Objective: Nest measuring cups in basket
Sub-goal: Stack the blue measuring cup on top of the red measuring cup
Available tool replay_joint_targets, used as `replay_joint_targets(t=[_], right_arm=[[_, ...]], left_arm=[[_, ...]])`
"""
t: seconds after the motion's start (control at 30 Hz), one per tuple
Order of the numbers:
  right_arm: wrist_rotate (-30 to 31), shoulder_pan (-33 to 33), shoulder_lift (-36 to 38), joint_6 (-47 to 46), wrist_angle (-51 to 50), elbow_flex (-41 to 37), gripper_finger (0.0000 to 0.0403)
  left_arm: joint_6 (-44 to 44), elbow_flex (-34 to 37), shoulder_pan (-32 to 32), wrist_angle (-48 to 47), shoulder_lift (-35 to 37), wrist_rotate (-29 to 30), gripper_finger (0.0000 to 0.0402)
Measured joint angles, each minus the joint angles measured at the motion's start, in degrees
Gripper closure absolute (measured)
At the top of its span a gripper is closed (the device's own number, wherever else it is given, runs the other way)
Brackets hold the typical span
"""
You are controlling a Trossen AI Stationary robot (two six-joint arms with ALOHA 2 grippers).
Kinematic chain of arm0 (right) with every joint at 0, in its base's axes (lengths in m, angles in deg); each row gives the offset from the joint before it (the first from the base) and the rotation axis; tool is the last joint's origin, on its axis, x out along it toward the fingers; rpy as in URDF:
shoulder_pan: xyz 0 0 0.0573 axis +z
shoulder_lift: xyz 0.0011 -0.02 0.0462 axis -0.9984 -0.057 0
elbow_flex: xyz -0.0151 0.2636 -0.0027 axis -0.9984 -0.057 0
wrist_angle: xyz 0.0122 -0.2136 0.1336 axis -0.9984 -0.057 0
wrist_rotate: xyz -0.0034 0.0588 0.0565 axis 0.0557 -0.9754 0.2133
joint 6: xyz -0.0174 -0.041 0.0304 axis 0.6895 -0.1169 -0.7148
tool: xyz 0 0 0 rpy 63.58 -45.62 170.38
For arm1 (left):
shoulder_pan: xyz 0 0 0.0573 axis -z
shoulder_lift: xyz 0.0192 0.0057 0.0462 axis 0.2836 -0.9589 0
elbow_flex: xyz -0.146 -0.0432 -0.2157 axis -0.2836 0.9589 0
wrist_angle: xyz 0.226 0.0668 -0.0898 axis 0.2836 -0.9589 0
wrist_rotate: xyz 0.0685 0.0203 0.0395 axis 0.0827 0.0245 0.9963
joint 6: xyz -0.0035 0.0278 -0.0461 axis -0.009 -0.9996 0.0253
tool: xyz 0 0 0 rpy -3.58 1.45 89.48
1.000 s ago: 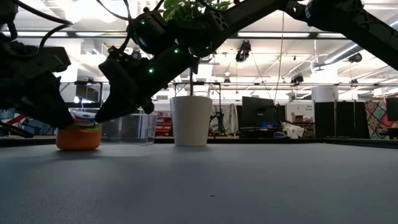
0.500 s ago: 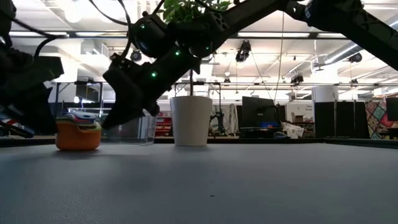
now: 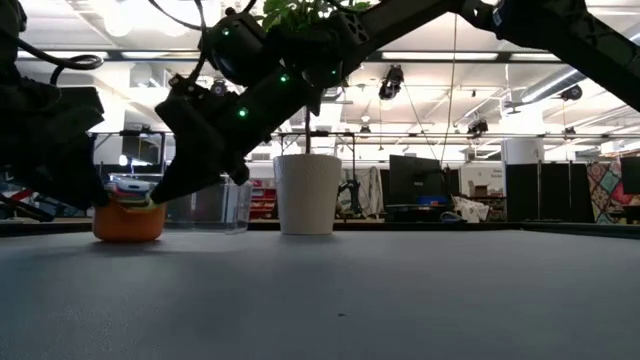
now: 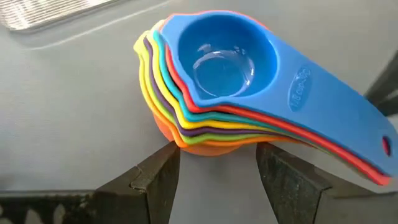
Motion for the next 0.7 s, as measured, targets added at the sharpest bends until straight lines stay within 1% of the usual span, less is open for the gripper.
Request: replay_joint_targets(t=[0.07,0.17,0.23,0.33,0.4,0.53,0.7], right_arm=[[-0.4,0.5,0.0,-0.1,1.3,0.0,0.0394],[-3.0,0.8,0.0,-1.0,3.7,0.0,0.0394],[-4.4,1.0,0.0,-1.3,4.5,0.0,0.0394],[-4.4,1.0,0.0,-1.1,3.4,0.0,0.0394],[-4.3,0.9,0.1,-0.9,2.5,0.0,0.0394],[-3.4,0.7,0.9,-0.5,0.7,-0.1,0.0394],[3.1,0.7,2.0,1.1,-2.7,-0.1,0.0394]], left_arm=[[-0.4,-0.2,0.0,0.0,0.0,0.0,0.0207],[-1.7,-0.9,0.0,-0.2,0.0,-0.4,0.0207],[-3.7,-2.0,0.0,-1.0,0.1,-2.4,0.0207],[-5.4,-4.5,0.1,-3.4,0.4,-7.0,0.0207],[-5.4,-5.8,0.4,-4.9,0.4,-7.8,0.0207],[-4.8,-7.0,0.7,-6.4,0.2,-8.1,0.0207],[-2.3,-6.8,0.7,-6.8,-0.2,-9.3,0.0207]])
